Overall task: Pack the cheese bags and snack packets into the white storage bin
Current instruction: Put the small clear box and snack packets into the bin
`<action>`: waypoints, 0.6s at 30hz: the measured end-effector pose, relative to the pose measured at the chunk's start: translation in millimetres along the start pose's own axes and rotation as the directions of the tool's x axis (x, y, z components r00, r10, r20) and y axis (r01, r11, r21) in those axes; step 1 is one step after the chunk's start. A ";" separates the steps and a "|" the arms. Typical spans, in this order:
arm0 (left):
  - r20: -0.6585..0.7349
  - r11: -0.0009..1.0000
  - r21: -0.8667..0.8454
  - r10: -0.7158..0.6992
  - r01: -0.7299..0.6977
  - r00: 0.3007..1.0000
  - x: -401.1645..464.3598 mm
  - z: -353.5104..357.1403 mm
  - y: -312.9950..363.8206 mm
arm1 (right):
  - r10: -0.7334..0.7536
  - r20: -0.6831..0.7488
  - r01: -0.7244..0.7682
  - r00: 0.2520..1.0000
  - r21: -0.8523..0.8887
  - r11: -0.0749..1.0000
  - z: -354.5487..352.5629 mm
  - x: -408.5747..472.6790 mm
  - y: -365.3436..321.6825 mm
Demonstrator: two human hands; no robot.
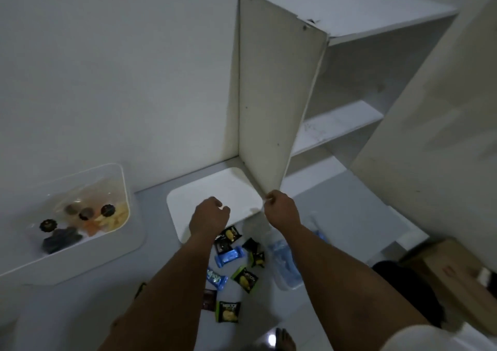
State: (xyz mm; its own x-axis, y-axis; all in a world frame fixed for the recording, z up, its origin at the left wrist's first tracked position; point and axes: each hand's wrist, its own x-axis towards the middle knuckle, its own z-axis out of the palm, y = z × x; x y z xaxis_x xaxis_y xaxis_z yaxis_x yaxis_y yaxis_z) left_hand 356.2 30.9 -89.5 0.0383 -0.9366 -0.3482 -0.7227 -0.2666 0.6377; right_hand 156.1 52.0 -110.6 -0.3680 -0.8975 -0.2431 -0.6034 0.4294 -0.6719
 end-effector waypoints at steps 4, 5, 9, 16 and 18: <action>0.164 0.999 0.019 -0.049 0.047 0.985 -22.7 79.0 18.2 | 0.133 0.079 -0.126 0.988 -0.079 0.989 -47.8 20.7 81.4; 0.173 0.998 0.026 -0.066 0.062 0.983 -27.2 95.2 20.2 | 0.178 0.087 -0.168 0.980 -0.112 0.979 -56.9 24.5 99.9; 0.240 0.984 0.084 -0.173 0.157 0.955 -42.5 141.7 18.5 | 0.357 0.083 -0.333 0.930 -0.219 0.917 -78.7 27.6 159.2; 0.257 0.930 -0.001 -0.355 0.368 0.899 -55.9 171.7 4.7 | 0.463 0.300 -0.472 0.834 -0.049 0.880 -68.6 35.7 226.5; 0.252 0.918 -0.034 -0.374 0.395 0.892 -59.3 173.5 6.0 | 0.423 0.276 -0.424 0.863 -0.059 0.904 -78.7 30.2 216.8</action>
State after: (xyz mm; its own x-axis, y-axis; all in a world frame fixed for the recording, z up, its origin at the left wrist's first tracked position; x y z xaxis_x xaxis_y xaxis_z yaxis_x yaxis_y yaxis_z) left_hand 229.8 124.3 -184.3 0.1312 -0.6790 -0.7224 -0.6248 -0.6223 0.4715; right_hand -41.5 126.0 -208.5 -0.3773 -0.6210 -0.6870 -0.4317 0.7743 -0.4628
